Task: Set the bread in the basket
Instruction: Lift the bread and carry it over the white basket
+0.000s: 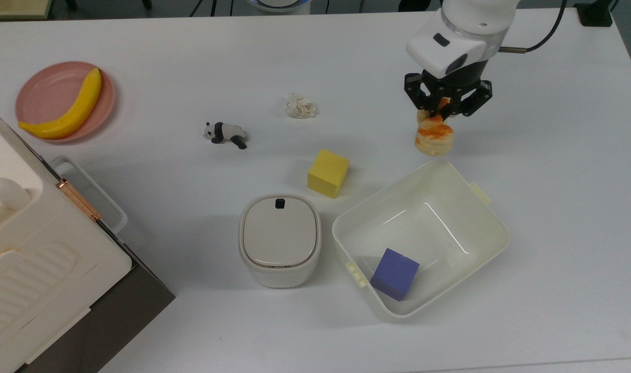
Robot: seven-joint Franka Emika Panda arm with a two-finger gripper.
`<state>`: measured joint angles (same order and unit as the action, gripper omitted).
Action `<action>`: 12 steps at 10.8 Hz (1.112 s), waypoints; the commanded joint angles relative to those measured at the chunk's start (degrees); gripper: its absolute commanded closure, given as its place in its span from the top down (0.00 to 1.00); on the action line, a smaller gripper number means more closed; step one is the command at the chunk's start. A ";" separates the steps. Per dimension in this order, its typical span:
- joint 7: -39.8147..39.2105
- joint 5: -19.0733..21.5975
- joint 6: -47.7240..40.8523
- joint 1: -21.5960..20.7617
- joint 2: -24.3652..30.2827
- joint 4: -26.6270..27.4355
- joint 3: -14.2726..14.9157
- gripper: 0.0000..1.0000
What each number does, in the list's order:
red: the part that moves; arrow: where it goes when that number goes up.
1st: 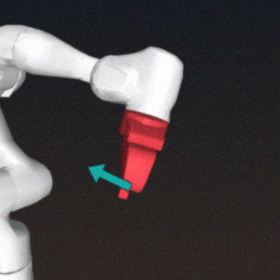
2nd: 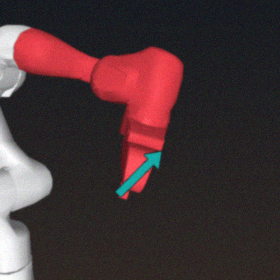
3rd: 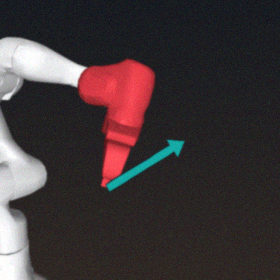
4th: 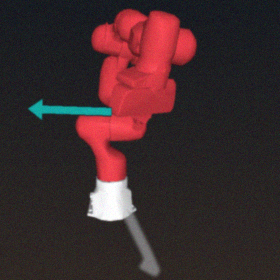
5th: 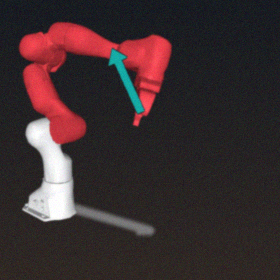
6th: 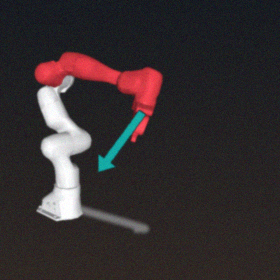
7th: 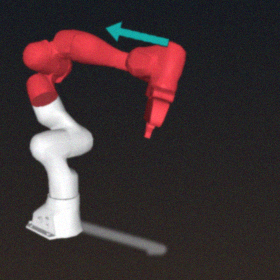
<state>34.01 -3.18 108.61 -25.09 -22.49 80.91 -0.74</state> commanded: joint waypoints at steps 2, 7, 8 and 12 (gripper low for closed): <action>0.71 -3.67 13.25 3.37 -0.71 -2.24 0.30 0.18; 0.80 -7.28 16.72 4.09 -2.04 -1.89 0.30 1.00; 0.79 -7.28 16.72 4.09 -2.04 -1.89 0.30 1.00; 0.71 -9.11 17.16 4.09 -3.96 -1.98 0.30 1.00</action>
<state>34.01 -9.54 124.59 -20.56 -25.01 79.06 -0.68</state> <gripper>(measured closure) 0.000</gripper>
